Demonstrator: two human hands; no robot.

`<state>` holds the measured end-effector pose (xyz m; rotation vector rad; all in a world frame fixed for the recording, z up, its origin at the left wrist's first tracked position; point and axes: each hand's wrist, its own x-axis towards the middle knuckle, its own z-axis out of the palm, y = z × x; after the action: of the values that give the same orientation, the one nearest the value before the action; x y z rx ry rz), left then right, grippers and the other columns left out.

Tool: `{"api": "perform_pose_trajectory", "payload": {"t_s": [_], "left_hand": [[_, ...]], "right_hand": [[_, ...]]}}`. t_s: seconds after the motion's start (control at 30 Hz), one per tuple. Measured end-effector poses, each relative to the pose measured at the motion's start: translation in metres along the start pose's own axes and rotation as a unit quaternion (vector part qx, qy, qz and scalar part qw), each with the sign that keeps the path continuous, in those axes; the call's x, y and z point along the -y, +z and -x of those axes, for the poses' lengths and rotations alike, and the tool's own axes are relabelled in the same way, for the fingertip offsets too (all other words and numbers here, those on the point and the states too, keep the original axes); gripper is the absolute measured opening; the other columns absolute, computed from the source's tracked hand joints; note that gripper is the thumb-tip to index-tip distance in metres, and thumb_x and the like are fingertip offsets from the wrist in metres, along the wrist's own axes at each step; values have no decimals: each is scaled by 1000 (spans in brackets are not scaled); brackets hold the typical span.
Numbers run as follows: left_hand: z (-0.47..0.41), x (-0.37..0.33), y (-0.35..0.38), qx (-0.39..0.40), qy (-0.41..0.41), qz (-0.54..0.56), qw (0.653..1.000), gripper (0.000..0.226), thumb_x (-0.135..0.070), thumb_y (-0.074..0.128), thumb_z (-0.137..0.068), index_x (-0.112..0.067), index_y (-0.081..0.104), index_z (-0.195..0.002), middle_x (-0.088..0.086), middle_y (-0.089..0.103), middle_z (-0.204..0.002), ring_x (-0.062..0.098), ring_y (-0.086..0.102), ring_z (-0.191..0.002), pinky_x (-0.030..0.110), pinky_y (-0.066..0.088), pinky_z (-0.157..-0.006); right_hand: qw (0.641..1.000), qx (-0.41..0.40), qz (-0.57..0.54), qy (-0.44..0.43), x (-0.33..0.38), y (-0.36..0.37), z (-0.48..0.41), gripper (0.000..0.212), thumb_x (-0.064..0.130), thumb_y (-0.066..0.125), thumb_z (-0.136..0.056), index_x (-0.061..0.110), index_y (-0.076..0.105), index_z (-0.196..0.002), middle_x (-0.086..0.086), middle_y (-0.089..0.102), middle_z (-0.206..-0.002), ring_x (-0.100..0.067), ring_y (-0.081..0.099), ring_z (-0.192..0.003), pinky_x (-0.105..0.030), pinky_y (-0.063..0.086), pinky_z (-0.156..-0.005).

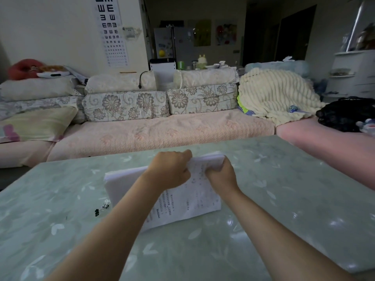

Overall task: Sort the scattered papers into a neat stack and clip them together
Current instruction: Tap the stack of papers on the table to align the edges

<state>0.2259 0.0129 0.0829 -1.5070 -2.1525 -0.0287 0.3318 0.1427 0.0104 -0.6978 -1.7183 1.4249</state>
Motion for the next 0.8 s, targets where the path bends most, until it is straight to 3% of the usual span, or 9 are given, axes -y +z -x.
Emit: {"api": "perform_pose_trajectory", "payload": {"t_s": [0.17,0.23,0.3,0.37,0.43,0.53,0.6,0.67,0.8], "left_hand": [[13,32,-23,-37,-81,65,994,20,-35,53,-90,-21,51,-105,-2,60,-77,24,55,-66,28,35,-54],[21,46,-34,-53,-136,127,981,18,-35,57,-89,-24,51,-102,-2,57,-75,24,53,-65,29,35,-55],[29,58,-41,-72,-184,194,961,15,-31,59,-87,-25,49,-97,-1,59,-75,24,55,-64,31,41,-54],[36,69,-40,-107,-213,279,930,12,-20,60,-85,-20,50,-92,1,57,-73,21,54,-61,33,44,-54],[44,79,-31,-155,-236,372,884,9,-10,59,-84,-14,53,-89,3,59,-74,18,55,-61,34,45,-54],[56,85,-13,-199,-284,542,765,18,-4,56,-85,-19,61,-94,5,70,-86,23,70,-73,39,58,-58],[63,83,0,-205,-322,606,698,23,-3,55,-89,-22,62,-99,1,72,-89,19,72,-74,33,58,-57],[66,80,10,-219,-342,620,671,22,-2,54,-90,-17,62,-104,-1,72,-89,18,71,-75,26,55,-55],[69,69,14,-253,-338,616,665,24,0,53,-91,-17,58,-106,-5,67,-88,6,68,-68,16,51,-51]], "right_hand": [[993,18,14,114,-11,4,-7,106,25,82,-74,23,15,-156,-4,32,-153,-25,40,-137,-39,42,-106],[988,61,-43,137,-11,9,-6,123,28,87,-68,25,3,-158,-1,32,-155,-24,41,-138,-37,38,-109],[981,118,-104,117,-7,16,-7,134,29,93,-54,34,6,-156,4,44,-150,-20,49,-133,-42,41,-110],[964,144,-202,93,-2,23,-11,123,18,94,-52,30,21,-150,-2,60,-137,-23,60,-123,-50,48,-104],[948,144,-268,95,8,23,-15,101,7,87,-58,26,30,-138,-8,68,-125,-28,65,-116,-47,52,-97],[953,227,-196,50,25,17,-13,64,10,78,-68,9,57,-129,-10,72,-119,-28,67,-113,-37,52,-93],[940,281,-186,57,27,18,-9,51,5,74,-74,5,64,-124,-12,71,-119,-30,68,-111,-39,55,-93],[945,283,-153,57,26,24,-7,44,-2,71,-82,9,62,-125,-10,71,-120,-30,68,-109,-44,56,-93],[982,187,7,-25,24,39,-9,43,-2,66,-85,22,59,-120,2,71,-115,-17,68,-106,-46,55,-95]]}}
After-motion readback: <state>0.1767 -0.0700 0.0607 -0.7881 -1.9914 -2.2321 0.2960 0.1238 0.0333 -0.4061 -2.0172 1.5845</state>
